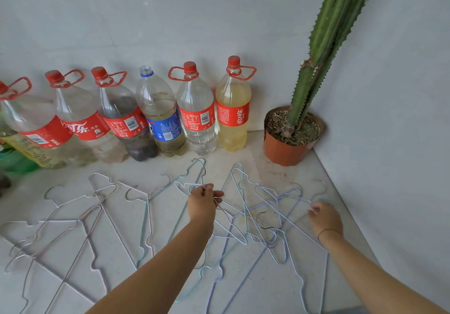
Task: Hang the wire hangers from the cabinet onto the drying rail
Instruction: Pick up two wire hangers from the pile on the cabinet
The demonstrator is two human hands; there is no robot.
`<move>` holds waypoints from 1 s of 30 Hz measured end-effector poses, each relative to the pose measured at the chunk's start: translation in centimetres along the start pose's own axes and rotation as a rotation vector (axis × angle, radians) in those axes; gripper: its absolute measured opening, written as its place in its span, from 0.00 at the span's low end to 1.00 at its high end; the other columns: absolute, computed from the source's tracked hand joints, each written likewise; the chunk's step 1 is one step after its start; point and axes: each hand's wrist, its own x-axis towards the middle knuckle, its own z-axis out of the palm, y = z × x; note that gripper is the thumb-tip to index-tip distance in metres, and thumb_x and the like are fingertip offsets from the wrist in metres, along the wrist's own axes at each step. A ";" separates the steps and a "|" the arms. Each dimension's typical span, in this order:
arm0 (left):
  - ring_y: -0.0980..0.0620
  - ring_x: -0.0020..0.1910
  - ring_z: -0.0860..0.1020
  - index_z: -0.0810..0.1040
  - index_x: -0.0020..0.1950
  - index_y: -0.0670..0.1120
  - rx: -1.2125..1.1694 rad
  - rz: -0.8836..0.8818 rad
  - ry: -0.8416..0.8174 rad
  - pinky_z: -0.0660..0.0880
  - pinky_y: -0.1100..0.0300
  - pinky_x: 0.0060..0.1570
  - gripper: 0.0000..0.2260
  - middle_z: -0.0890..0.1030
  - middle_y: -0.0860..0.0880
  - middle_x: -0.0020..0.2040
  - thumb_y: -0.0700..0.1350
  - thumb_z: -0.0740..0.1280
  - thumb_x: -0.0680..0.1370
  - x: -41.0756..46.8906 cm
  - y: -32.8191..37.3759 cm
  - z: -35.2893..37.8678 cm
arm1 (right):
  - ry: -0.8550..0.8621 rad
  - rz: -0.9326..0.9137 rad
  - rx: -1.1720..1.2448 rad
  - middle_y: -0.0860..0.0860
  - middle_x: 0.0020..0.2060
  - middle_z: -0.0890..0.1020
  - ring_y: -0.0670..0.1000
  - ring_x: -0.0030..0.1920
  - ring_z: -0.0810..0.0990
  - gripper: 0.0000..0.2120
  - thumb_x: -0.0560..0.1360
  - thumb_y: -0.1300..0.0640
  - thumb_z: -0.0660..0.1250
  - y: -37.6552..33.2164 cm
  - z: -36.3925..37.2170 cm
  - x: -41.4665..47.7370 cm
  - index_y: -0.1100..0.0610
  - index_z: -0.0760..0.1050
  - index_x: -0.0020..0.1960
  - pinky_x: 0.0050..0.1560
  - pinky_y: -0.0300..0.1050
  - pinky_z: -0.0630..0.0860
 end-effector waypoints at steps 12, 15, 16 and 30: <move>0.51 0.34 0.76 0.77 0.53 0.42 0.030 0.010 -0.042 0.72 0.62 0.35 0.08 0.83 0.46 0.38 0.42 0.59 0.81 -0.9 0.1 0.1 | -0.051 0.038 -0.222 0.58 0.47 0.83 0.59 0.49 0.81 0.08 0.73 0.62 0.63 1.1 -1.0 1.2 0.56 0.81 0.44 0.44 0.43 0.74; 0.51 0.34 0.76 0.78 0.53 0.43 0.033 0.021 -0.051 0.72 0.63 0.35 0.09 0.83 0.45 0.38 0.42 0.59 0.81 -1.2 0.2 0.3 | -0.080 0.029 -0.079 0.57 0.40 0.82 0.58 0.45 0.80 0.10 0.71 0.65 0.64 1.0 -1.9 0.7 0.52 0.76 0.35 0.43 0.43 0.72; 0.51 0.34 0.75 0.78 0.53 0.43 0.036 0.025 -0.053 0.72 0.63 0.35 0.09 0.83 0.46 0.38 0.42 0.59 0.81 -1.3 0.2 0.4 | -0.089 0.021 -0.002 0.54 0.34 0.81 0.57 0.42 0.79 0.12 0.70 0.66 0.64 1.0 -2.2 0.5 0.52 0.74 0.32 0.41 0.43 0.72; 0.53 0.31 0.74 0.77 0.51 0.39 0.082 0.077 0.080 0.70 0.62 0.35 0.10 0.84 0.50 0.39 0.44 0.59 0.80 -5.1 0.6 -2.2 | -0.540 -0.197 0.698 0.52 0.30 0.80 0.43 0.21 0.65 0.03 0.73 0.65 0.67 -6.3 -6.2 -7.2 0.60 0.79 0.44 0.22 0.33 0.63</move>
